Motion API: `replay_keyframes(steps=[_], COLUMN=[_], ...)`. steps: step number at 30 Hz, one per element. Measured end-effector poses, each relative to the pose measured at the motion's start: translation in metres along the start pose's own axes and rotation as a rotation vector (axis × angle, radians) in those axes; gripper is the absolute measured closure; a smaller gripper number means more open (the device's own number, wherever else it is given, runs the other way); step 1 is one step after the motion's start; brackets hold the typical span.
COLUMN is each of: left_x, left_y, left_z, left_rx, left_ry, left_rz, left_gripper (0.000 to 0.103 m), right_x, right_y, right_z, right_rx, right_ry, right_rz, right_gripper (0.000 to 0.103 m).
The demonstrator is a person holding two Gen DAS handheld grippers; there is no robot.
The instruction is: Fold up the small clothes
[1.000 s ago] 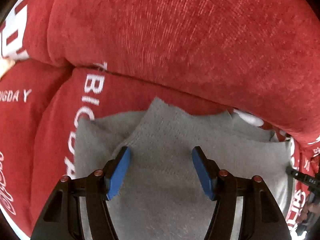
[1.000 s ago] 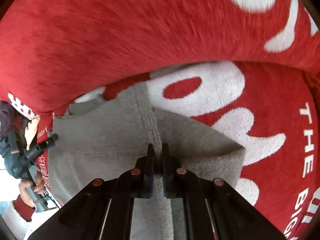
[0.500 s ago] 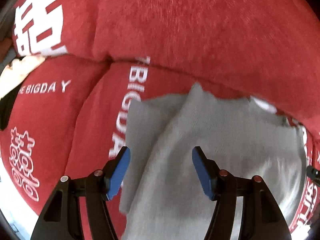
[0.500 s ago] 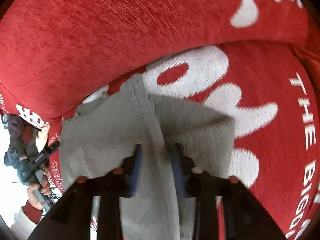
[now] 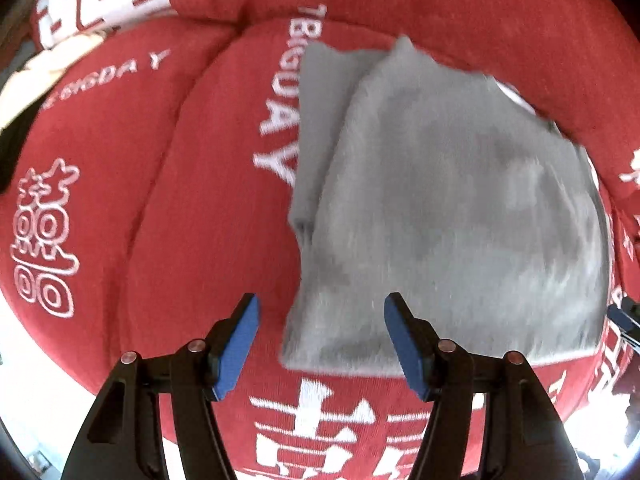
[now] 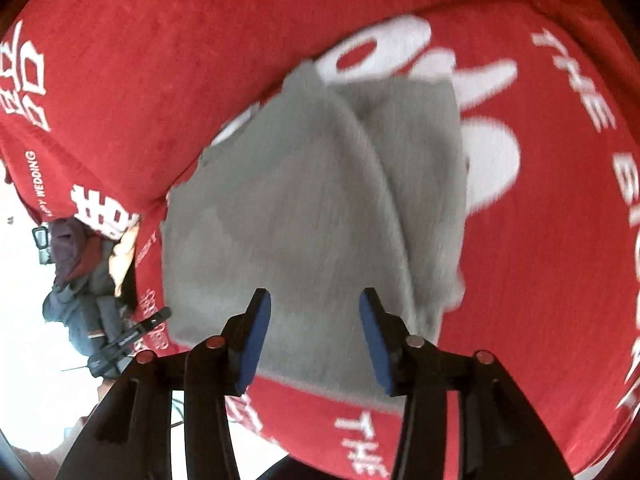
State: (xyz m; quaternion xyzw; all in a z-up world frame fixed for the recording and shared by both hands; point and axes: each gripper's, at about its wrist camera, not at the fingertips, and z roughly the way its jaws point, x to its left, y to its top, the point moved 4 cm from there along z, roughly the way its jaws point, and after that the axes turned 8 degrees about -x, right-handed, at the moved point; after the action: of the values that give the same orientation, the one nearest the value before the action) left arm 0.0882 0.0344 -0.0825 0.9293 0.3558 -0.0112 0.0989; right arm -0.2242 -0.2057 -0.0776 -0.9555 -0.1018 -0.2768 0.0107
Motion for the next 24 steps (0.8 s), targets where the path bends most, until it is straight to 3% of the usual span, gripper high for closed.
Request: replay_keyframes(steps=[11,12,14,16,17,19,20,21,22,23,24], left_x=[-0.004,-0.004,-0.002,0.004,0.008,0.016,0.019,0.021,0.022,0.023,0.023], left_y=[-0.022,-0.023,-0.023,-0.022,-0.021,-0.019,-0.018,-0.018,-0.019,-0.020,-0.021], left_z=[0.007,0.007,0.009,0.010,0.011,0.011,0.011,0.010,0.008,0.006,0.004], left_rx=[-0.003,-0.004,0.011,0.017,0.017,0.019,0.020,0.019,0.013,0.006,-0.002], left_ry=[-0.172,-0.187,-0.227,-0.258,-0.262,-0.268,-0.272,-0.276,-0.280,-0.276,-0.269], left_rz=[0.086,0.094,0.109,0.111,0.112,0.118,0.117,0.115,0.117,0.125,0.134], left_gripper=[0.040,0.044,0.067,0.073,0.083,0.093,0.093,0.093,0.093,0.093,0.093], right_x=[-0.019,-0.027,-0.044,-0.057,-0.065,-0.075,-0.076,-0.077,-0.077,-0.075,-0.071], right_y=[-0.092,-0.096,-0.103,-0.104,-0.104,-0.101,-0.098,-0.094,-0.090,-0.085,-0.081], right_z=[-0.007,-0.009,-0.011,-0.010,-0.008,-0.003,-0.001,0.000,0.001,0.002,-0.002], right_rx=[-0.070,-0.091,-0.159,-0.215,-0.248,-0.289,-0.311,-0.321,-0.311,-0.295,-0.292], right_ry=[-0.015,-0.019,-0.005,0.022,0.047,0.087,0.109,0.116,0.099,0.087,0.082], right_rz=[0.217,0.252,0.354,0.433,0.480,0.543,0.563,0.575,0.579,0.574,0.551], right_gripper=[0.052,0.052,0.050,0.044,0.044,0.044,0.044,0.051,0.087,0.095,0.095])
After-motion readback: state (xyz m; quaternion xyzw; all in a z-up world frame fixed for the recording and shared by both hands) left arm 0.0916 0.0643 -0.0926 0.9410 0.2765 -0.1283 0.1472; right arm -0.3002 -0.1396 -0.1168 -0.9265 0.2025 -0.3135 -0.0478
